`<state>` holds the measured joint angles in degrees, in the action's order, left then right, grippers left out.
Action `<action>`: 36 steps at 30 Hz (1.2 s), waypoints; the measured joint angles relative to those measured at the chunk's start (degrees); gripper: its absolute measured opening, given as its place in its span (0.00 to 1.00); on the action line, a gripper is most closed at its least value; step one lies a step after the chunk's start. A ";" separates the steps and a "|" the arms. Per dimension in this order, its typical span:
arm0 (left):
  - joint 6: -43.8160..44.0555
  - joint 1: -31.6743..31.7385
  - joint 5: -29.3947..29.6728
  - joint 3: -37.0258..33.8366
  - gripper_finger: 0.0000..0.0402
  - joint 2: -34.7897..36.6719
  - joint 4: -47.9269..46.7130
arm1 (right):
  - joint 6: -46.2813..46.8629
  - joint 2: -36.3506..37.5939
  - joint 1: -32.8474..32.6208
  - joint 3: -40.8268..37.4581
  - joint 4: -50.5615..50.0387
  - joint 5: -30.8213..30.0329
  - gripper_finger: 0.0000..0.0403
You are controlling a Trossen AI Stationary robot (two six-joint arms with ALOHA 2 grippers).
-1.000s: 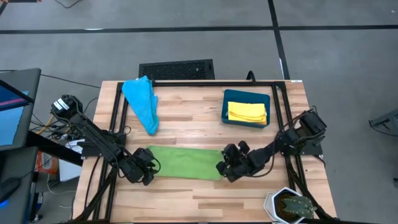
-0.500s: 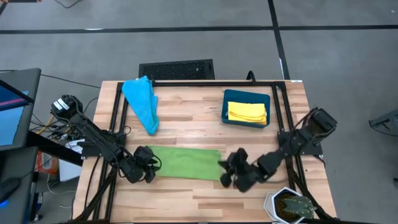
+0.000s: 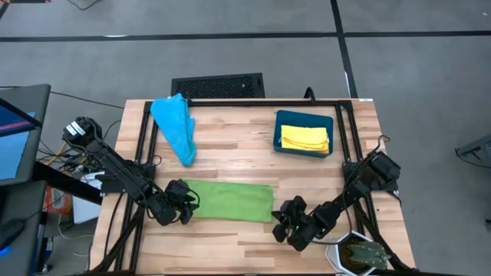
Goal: Fold microfiber towels
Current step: Fold the green microfiber cloth
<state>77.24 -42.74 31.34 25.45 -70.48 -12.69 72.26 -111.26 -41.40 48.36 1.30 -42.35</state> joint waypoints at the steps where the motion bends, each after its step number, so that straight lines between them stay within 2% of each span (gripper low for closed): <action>1: 0.06 0.00 -0.42 0.00 0.45 0.00 0.00 | 0.28 0.12 -0.20 0.00 -0.17 -0.10 0.03; 3: 0.15 0.00 -1.31 0.00 0.45 0.00 0.10 | 0.73 1.48 -0.73 -0.13 -1.40 -0.02 0.02; 6: 0.21 0.00 -2.19 0.00 0.45 0.00 0.30 | 0.13 5.16 -1.68 -0.27 -1.95 -3.76 0.03; 10: 0.32 0.00 -1.99 0.00 0.45 0.00 0.42 | -8.48 7.34 -2.03 -0.20 5.96 -8.42 0.04; 13: -1.05 -0.62 0.10 0.00 0.45 0.00 0.33 | -15.75 5.44 -1.00 -0.11 13.54 -6.75 0.03; 17: -2.85 -2.12 1.40 0.00 0.42 0.00 -0.01 | -14.85 1.30 0.65 -0.11 16.27 -3.76 0.02; 22: -0.58 -3.79 -0.87 0.02 0.33 0.00 -4.42 | -8.36 -2.93 1.43 -0.13 15.08 -2.52 0.05; 31: 6.70 -6.42 -5.07 0.04 0.04 0.00 -12.04 | -9.13 -2.88 1.58 -0.15 14.37 -0.99 0.03; 36: 6.97 -8.49 -1.18 0.04 0.02 0.00 -12.39 | -10.77 -1.22 2.91 -0.17 14.20 -1.01 0.05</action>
<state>84.21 -51.24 30.16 25.50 -70.48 -25.08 61.49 -112.49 -38.49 48.18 15.50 -43.37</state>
